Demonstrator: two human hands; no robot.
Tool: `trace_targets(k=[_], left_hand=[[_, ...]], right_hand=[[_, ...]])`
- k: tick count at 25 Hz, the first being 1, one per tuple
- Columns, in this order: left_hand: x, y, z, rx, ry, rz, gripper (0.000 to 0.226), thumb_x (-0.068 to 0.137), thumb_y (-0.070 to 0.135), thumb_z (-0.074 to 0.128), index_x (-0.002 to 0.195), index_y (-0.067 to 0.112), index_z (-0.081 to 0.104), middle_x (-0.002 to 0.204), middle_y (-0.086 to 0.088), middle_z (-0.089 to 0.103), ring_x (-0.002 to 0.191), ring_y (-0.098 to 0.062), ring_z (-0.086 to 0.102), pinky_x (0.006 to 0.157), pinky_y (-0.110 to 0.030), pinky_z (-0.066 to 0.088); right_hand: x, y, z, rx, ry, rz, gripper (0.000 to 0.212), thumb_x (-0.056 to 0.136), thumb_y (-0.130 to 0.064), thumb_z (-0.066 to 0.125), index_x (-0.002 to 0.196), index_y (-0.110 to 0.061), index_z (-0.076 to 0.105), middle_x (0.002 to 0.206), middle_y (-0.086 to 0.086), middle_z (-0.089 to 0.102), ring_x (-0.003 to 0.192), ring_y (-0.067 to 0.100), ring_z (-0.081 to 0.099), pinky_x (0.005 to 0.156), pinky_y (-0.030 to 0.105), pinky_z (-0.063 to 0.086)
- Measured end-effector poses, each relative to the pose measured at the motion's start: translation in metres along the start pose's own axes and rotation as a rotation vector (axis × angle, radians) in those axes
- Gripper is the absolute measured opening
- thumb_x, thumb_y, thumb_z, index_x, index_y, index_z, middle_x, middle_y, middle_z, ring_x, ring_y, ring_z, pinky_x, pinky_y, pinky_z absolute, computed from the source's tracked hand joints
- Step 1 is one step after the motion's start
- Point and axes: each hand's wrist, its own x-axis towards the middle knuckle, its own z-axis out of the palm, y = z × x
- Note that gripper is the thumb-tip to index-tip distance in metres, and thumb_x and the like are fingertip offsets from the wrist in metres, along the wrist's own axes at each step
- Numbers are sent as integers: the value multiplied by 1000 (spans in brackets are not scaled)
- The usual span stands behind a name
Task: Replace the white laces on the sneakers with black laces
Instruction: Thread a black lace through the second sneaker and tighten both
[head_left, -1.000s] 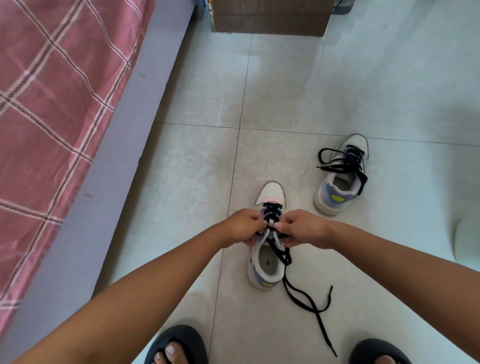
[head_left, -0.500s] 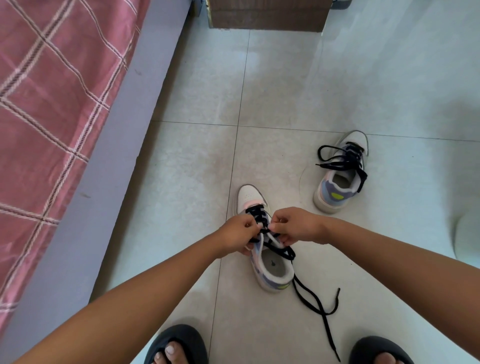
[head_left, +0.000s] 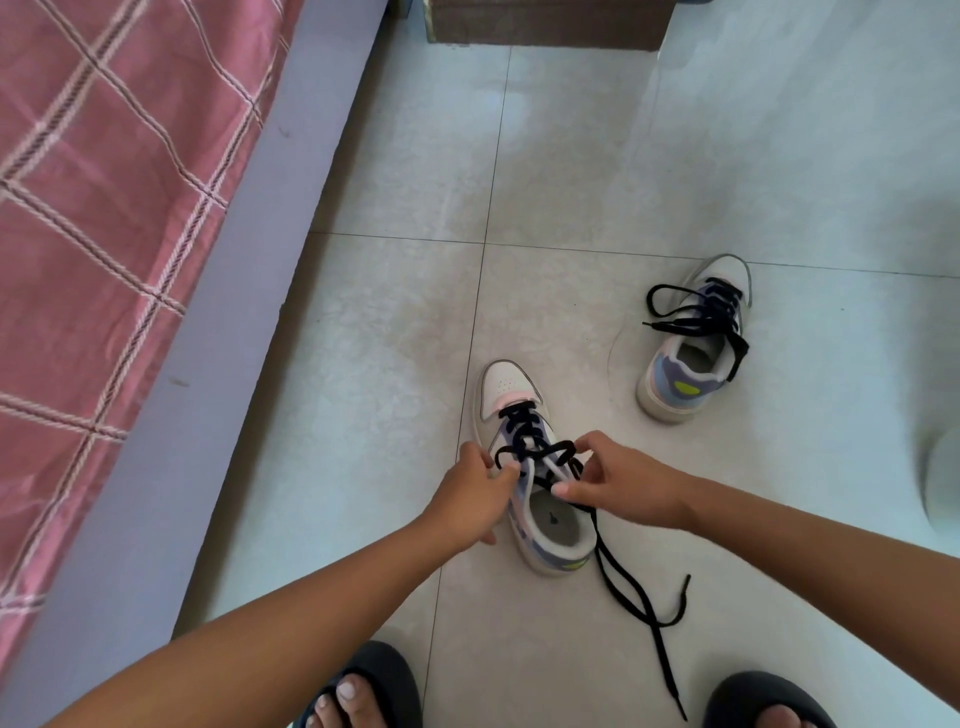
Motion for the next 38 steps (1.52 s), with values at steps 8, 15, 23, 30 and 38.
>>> trace_targets(k=[8, 15, 23, 30, 38], left_hand=[[14, -13, 41, 199, -2, -74, 61, 89, 23, 45, 138, 4, 14, 88, -12, 61, 53, -25, 55, 41, -24, 42], [48, 6, 5, 330, 180, -81, 67, 96, 17, 32, 151, 14, -7, 132, -16, 51, 107, -34, 58, 86, -40, 51], [39, 19, -20, 514, 247, -8, 69, 97, 16, 35, 150, 12, -8, 115, -14, 60, 98, -28, 60, 69, -30, 41], [12, 76, -49, 584, 481, 194, 70, 99, 28, 34, 149, 13, -12, 78, -4, 55, 64, -21, 51, 54, -28, 38], [-52, 108, -62, 611, 542, 402, 67, 99, 40, 23, 144, 30, -25, 77, 1, 53, 64, -16, 51, 60, -25, 37]], right_hand=[[-9, -23, 33, -920, 143, 10, 18, 102, -29, 34, 107, -16, 44, 116, 8, 61, 106, 27, 58, 77, 33, 31], [-55, -47, 60, 183, 8, -55, 36, 102, -32, 33, 70, -19, 44, 55, -5, 40, 34, 0, 38, 41, 11, 28], [-51, -56, 69, 301, 60, -127, 37, 100, -36, 33, 69, -21, 48, 51, -6, 43, 44, 5, 37, 52, 22, 34], [-8, -71, -24, 236, 560, -235, 27, 97, -41, 38, 104, -18, 51, 77, -1, 57, 74, 18, 59, 71, 36, 50], [-39, -100, -53, -410, 823, -532, 73, 85, -42, 32, 149, -8, 19, 73, -6, 50, 53, 15, 49, 45, 25, 35]])
